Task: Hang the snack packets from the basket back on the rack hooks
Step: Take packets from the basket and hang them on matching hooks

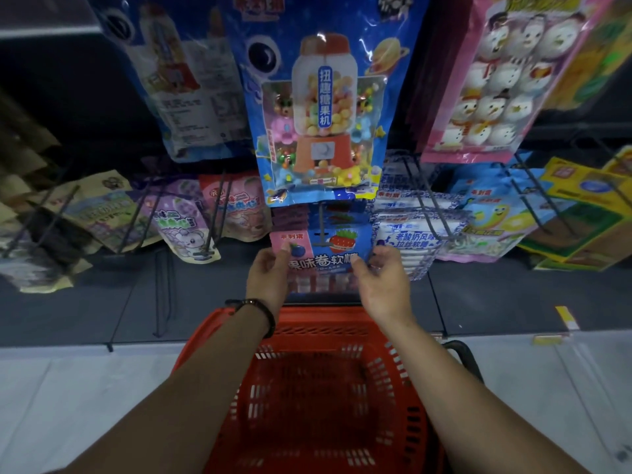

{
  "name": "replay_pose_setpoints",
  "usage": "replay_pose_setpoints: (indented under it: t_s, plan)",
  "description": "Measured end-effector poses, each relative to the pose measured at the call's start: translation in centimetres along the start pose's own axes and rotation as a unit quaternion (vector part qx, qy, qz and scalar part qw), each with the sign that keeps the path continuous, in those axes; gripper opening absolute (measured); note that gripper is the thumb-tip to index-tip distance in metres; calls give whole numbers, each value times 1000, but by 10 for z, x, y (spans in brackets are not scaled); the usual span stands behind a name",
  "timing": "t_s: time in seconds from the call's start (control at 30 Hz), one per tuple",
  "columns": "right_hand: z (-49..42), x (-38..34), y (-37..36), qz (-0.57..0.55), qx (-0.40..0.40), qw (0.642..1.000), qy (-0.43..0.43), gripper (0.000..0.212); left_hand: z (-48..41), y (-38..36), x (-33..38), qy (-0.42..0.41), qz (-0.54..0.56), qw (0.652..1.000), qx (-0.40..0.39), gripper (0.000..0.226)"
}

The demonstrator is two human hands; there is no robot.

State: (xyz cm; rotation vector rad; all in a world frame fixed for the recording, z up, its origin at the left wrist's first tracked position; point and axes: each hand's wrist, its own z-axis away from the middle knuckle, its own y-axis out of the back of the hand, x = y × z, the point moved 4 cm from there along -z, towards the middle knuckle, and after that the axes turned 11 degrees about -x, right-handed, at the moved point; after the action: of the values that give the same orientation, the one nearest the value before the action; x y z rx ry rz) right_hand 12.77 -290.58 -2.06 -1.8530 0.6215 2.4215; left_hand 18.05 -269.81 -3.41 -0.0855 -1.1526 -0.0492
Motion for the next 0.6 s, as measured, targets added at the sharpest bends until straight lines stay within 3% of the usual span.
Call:
replay_pose_setpoints:
  t_s: [0.1, 0.17, 0.23, 0.33, 0.4, 0.5, 0.6]
  plan:
    - [17, -1, -7, 54, 47, 997, 28, 30, 12, -5, -7, -17, -102, 991, 84, 55]
    - [28, 0, -14, 100, 62, 992, 41, 34, 30, -17, -13, -89, -204, 970, 102, 56]
    - [38, 5, -17, 113, 75, 990, 41, 36, 39, -28, -26, -137, -297, 942, 82, 59]
    - [51, 9, -22, 141, 90, 983, 73, 29, 40, -38, -35, -117, -372, 921, 22, 79]
    - [56, 12, -32, 196, 54, 973, 113, 29, 40, -39, -34, -107, -388, 915, 3, 92]
    - [56, 18, -45, 293, -37, 947, 123, 60, 39, -37, -31, -111, -429, 896, -4, 102]
    - [46, 22, -50, 344, -85, 930, 94, 77, 32, -34, -34, -116, -455, 882, -29, 105]
